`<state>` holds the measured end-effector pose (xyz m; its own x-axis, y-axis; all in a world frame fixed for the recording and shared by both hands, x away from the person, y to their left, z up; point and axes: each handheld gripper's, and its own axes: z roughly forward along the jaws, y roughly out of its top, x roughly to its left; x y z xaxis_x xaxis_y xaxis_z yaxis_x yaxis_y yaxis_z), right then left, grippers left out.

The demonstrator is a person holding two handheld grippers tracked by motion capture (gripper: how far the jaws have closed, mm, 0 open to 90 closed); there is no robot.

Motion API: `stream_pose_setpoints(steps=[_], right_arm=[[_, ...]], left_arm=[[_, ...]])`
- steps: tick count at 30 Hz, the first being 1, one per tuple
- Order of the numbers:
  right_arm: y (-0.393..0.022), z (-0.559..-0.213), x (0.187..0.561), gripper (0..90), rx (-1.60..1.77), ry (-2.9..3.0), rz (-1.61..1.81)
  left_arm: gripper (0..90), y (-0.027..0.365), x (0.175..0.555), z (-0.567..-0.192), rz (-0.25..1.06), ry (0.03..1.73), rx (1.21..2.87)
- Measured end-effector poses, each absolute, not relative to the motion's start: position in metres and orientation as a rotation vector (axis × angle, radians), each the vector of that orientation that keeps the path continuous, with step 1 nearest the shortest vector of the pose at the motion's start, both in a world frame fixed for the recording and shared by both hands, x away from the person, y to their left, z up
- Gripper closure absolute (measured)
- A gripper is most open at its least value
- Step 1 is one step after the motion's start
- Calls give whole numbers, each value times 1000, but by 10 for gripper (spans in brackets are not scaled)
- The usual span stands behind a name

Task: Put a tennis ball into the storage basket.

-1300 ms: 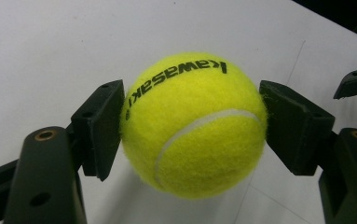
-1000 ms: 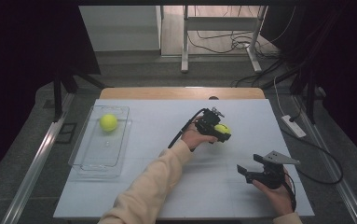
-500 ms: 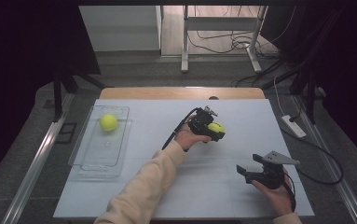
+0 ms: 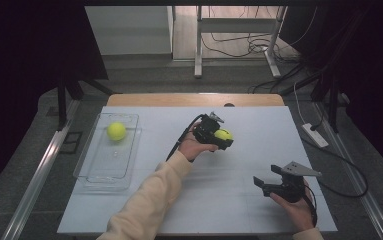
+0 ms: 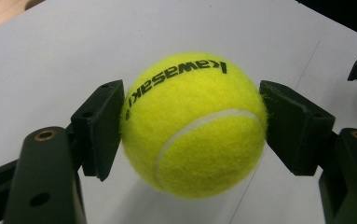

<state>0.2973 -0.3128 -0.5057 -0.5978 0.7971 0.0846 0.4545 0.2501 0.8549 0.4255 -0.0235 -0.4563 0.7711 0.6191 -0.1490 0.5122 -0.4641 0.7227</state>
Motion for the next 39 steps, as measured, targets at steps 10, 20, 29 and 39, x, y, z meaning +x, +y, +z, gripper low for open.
stream_pose_setpoints(steps=[10,20,29,39], right_arm=[[-312,-506,297,131,1147,2165,1284],[-313,-505,297,132,1148,2160,1290],[-313,-505,298,132,1161,2159,1300],[-313,-506,298,132,1168,2165,1292]], left_arm=[[270,-11,421,-450,180,859,2129],[270,-1,418,-447,200,861,2127],[270,9,414,-445,215,863,2119],[270,22,409,-442,237,873,2111]])
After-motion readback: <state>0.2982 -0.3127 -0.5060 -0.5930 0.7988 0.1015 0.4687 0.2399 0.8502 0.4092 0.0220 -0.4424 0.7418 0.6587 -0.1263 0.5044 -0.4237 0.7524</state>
